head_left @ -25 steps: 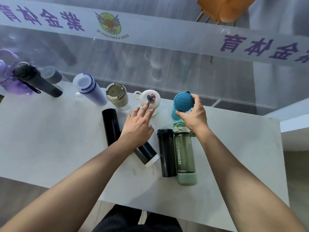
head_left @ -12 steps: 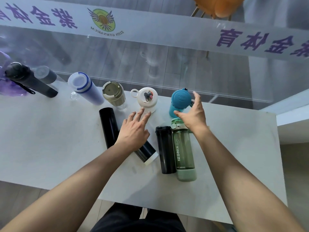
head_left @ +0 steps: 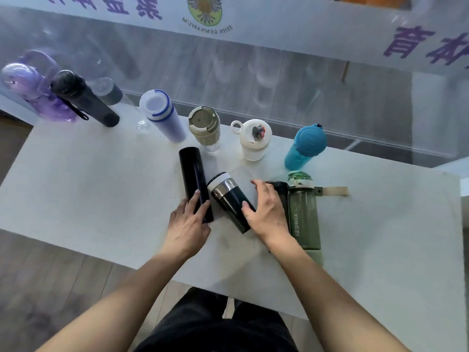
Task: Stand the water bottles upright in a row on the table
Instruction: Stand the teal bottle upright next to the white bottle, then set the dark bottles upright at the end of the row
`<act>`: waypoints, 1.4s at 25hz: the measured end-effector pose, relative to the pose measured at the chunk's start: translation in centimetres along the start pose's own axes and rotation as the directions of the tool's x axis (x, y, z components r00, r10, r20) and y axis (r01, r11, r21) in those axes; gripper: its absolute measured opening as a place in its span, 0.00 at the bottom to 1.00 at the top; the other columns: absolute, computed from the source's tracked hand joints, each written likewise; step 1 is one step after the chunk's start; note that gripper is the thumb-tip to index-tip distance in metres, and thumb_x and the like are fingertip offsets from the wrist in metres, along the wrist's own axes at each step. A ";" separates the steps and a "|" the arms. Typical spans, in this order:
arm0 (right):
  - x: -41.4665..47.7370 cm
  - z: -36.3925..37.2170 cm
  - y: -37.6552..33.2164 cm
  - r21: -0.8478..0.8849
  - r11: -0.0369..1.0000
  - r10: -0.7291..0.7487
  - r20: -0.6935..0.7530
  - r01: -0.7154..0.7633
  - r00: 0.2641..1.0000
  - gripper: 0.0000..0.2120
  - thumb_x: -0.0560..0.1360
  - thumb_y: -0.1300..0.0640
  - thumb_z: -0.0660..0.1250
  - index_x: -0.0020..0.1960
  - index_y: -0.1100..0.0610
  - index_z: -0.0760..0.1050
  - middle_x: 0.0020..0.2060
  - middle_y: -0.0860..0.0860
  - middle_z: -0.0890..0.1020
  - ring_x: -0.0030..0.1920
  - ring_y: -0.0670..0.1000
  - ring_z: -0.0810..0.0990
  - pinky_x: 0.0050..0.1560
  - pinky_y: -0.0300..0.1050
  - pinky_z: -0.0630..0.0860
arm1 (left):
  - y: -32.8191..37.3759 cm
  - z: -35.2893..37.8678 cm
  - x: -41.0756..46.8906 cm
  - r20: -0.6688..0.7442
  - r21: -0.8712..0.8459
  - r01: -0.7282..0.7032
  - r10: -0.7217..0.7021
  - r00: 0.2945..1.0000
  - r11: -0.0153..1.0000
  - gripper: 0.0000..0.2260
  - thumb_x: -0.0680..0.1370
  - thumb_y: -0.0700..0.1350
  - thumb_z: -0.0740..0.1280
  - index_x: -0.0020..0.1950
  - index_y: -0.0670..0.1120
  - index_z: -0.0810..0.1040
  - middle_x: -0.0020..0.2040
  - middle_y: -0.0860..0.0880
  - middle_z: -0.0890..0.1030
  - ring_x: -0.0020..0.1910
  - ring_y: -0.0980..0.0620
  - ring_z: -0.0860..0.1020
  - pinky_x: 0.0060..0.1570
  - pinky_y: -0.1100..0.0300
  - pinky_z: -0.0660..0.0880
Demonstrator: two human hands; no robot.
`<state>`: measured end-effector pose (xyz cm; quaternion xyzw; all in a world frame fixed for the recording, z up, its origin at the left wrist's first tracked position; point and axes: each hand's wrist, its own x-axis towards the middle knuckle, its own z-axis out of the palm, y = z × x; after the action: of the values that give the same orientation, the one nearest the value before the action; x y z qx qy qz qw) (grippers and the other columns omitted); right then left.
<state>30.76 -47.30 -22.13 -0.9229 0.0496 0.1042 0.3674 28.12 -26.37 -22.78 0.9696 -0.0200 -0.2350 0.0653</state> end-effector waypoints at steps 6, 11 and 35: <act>4.9 5.4 -3.5 -0.248 0.967 0.105 0.219 -0.048 0.970 0.36 0.72 0.41 0.70 0.73 0.54 0.62 0.65 0.57 0.74 0.65 0.61 0.73 0.66 0.55 0.69 | -1.1 0.7 -0.5 -0.026 -0.055 -0.001 -0.001 1.000 0.998 0.29 0.78 0.49 0.62 0.79 0.53 0.59 0.82 0.50 0.49 0.78 0.44 0.54 0.73 0.49 0.59; 5.9 6.6 -4.5 -0.216 0.968 0.177 0.226 -0.127 0.958 0.36 0.68 0.41 0.73 0.68 0.56 0.65 0.62 0.57 0.75 0.64 0.62 0.75 0.64 0.54 0.73 | -2.3 0.6 -0.5 -0.031 -0.090 -0.021 0.019 0.999 0.996 0.29 0.78 0.48 0.62 0.78 0.52 0.59 0.82 0.49 0.52 0.77 0.44 0.57 0.72 0.49 0.61; -7.4 -10.9 -0.6 0.266 0.964 0.115 -0.516 0.030 0.849 0.37 0.61 0.50 0.82 0.64 0.47 0.68 0.55 0.41 0.76 0.58 0.52 0.77 0.58 0.55 0.78 | 8.8 -3.6 -0.5 -0.182 -0.143 -0.446 0.420 0.889 0.883 0.25 0.78 0.49 0.62 0.76 0.52 0.65 0.75 0.50 0.68 0.72 0.44 0.66 0.69 0.49 0.66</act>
<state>25.38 -54.29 -12.32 -0.8574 0.1823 -0.1519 0.4568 29.27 -34.62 -18.14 0.9450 -0.2101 -0.1438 0.2053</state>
